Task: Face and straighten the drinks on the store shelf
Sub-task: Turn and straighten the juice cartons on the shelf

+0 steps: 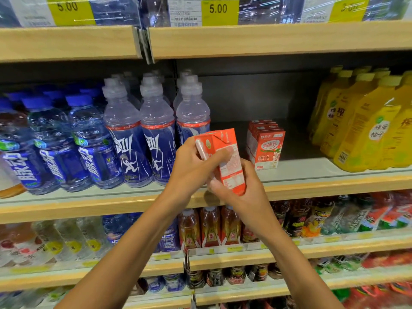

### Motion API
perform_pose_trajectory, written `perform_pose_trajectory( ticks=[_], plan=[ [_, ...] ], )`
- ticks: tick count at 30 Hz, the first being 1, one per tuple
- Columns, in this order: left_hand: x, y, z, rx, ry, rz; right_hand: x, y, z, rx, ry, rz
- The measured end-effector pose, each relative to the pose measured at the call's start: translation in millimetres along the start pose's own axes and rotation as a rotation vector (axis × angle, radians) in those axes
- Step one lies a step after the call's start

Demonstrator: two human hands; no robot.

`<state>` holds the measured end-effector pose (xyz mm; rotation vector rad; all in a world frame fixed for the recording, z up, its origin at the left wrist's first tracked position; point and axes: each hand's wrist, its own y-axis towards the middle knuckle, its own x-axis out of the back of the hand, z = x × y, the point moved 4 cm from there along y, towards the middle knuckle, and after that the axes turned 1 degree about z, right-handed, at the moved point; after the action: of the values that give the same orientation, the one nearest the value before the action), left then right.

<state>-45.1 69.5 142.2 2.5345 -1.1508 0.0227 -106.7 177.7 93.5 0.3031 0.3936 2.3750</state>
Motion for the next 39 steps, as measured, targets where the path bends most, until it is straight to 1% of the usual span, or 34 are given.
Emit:
perform_pose_trajectory(
  ticks=[3, 5, 9, 11, 14, 18, 21, 23, 27, 31, 33, 36, 38, 39],
  plan=[
    [2.9, 2.8, -3.6, -0.024, -0.067, 0.141, 7.8, 3.1, -3.0, -0.132, 0.162, 0.137],
    [3.0, 4.3, -4.4, -0.032, -0.080, 0.202, 10.2, 4.3, -2.7, -0.145, 0.213, 0.182],
    [-2.2, 2.8, -2.9, -0.042, -0.072, 0.232, 13.5, 3.0, -1.3, -0.099, 0.188, 0.111],
    [-6.1, 0.2, -2.9, -0.066, -0.041, 0.202, 14.6, 1.4, -0.5, -0.048, 0.141, 0.036],
    [-14.5, -6.2, -5.4, -0.100, -0.009, 0.137, 17.2, 0.3, 1.7, 0.018, 0.028, -0.141],
    [-30.2, -10.7, -7.2, -0.067, -0.049, 0.014, 15.1, -1.2, 2.7, 0.079, -0.189, -0.363],
    [-32.0, -8.8, -6.9, -0.043, -0.089, -0.111, 10.9, -3.6, 0.2, 0.096, -0.231, -0.387],
    [-28.8, -6.9, -5.5, -0.023, -0.103, -0.125, 10.9, -3.9, 0.2, 0.075, -0.225, -0.313],
    [-24.6, -3.4, -4.0, -0.032, -0.109, 0.027, 26.6, -1.9, 4.2, -0.012, -0.091, -0.115],
    [-26.5, 3.0, -1.1, -0.054, -0.146, 0.196, 48.7, 0.8, 4.7, -0.052, -0.124, -0.060],
    [-32.5, 6.8, 2.0, -0.071, -0.138, 0.253, 57.7, 1.0, 2.4, -0.042, -0.154, -0.075],
    [-43.5, 11.7, 8.9, -0.116, -0.077, 0.307, 75.0, 2.7, -7.4, -0.038, -0.222, -0.142],
    [-45.5, 13.1, 20.9, -0.159, 0.033, 0.286, 91.2, 6.3, -17.8, -0.052, -0.262, -0.210],
    [-43.8, 12.6, 28.6, -0.200, 0.146, 0.261, 99.6, 8.6, -23.2, -0.066, -0.277, -0.248]
  ],
)
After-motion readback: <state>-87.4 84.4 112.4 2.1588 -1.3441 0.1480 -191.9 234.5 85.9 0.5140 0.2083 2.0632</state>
